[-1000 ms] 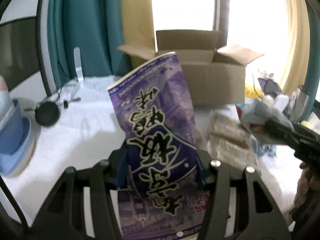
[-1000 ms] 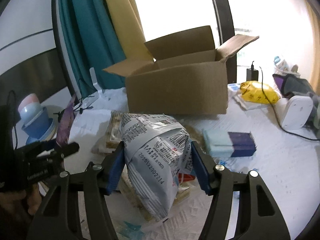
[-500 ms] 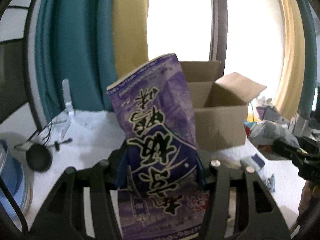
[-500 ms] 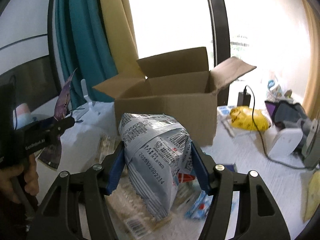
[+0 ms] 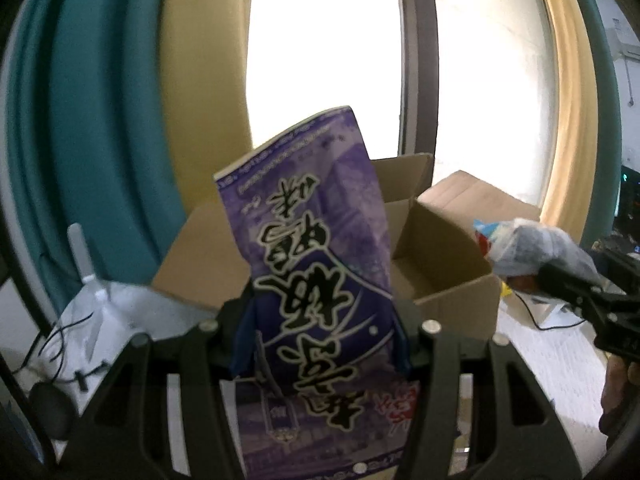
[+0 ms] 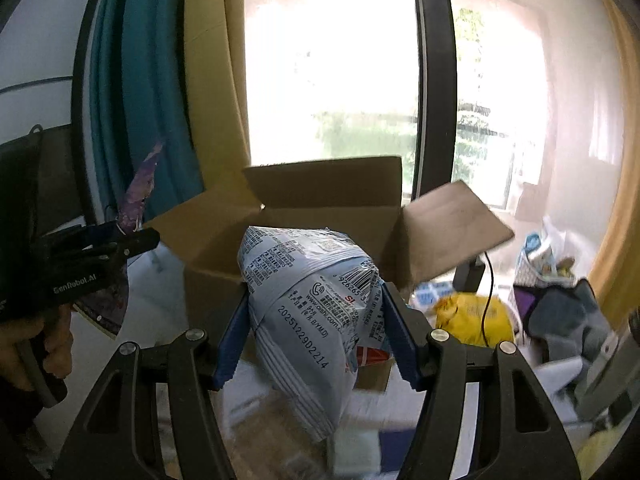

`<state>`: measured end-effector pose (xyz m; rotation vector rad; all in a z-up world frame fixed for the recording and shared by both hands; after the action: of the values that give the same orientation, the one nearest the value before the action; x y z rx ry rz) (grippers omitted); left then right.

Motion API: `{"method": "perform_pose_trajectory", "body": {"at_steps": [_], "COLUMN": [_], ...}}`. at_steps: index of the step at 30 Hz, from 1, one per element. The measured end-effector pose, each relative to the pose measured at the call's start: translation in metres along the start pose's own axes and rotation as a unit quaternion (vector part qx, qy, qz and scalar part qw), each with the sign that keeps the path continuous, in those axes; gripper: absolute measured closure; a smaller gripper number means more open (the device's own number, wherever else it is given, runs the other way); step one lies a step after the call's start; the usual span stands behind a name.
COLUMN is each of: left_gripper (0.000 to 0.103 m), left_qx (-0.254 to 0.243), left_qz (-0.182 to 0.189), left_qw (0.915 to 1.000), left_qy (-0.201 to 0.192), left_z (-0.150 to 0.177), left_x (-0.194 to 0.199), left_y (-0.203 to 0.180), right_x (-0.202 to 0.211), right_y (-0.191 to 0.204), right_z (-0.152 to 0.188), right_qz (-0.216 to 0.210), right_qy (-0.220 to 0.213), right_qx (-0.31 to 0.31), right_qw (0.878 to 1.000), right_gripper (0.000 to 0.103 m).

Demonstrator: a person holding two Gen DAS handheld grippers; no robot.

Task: Organize snacks
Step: 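Carry both bags over the cardboard box and open both tools to drop them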

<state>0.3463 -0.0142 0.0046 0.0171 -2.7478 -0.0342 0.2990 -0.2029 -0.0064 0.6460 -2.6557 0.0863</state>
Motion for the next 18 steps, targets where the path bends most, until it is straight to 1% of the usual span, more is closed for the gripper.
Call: {"method": "perform_pose_trajectory", "body": {"at_steps": [4, 13, 14, 16, 18], "left_gripper": [0.047, 0.045, 0.043, 0.036, 0.024], "left_qx": [-0.009, -0.013, -0.015, -0.018, -0.016], "left_qz": [0.013, 0.016, 0.018, 0.025, 0.027], "left_qw": [0.9999, 0.9996, 0.9994, 0.9981, 0.9978], "left_qy": [-0.001, 0.018, 0.024, 0.053, 0.058], "left_z": [-0.011, -0.028, -0.029, -0.031, -0.033], "left_x": [-0.026, -0.083, -0.088, -0.104, -0.112], "left_y": [-0.011, -0.024, -0.026, -0.029, -0.029], "right_x": [-0.016, -0.055, -0.058, -0.066, -0.075], "right_y": [-0.009, -0.029, -0.028, -0.032, -0.038], "right_z": [-0.017, -0.048, -0.051, -0.056, -0.061], "right_qz": [0.005, 0.014, 0.014, 0.019, 0.025], "right_qy": [-0.006, -0.012, -0.012, -0.013, -0.015], "right_qx": [0.004, 0.008, 0.008, 0.005, -0.005], "right_qw": [1.000, 1.000, 1.000, 1.000, 1.000], "right_gripper": [0.037, 0.037, 0.037, 0.037, 0.037]}}
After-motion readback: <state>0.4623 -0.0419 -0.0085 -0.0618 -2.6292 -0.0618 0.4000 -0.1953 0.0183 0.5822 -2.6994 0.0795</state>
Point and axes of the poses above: each gripper's, at about its wrist camera, not at the fingertips, and x roughly against the way its jaws point, y to its left, z to its underside, the point moved 3 cm from there along -x, roughly the way its jaws point, and after that the axes turned 10 degrees about -z, right-handed, at the moved point
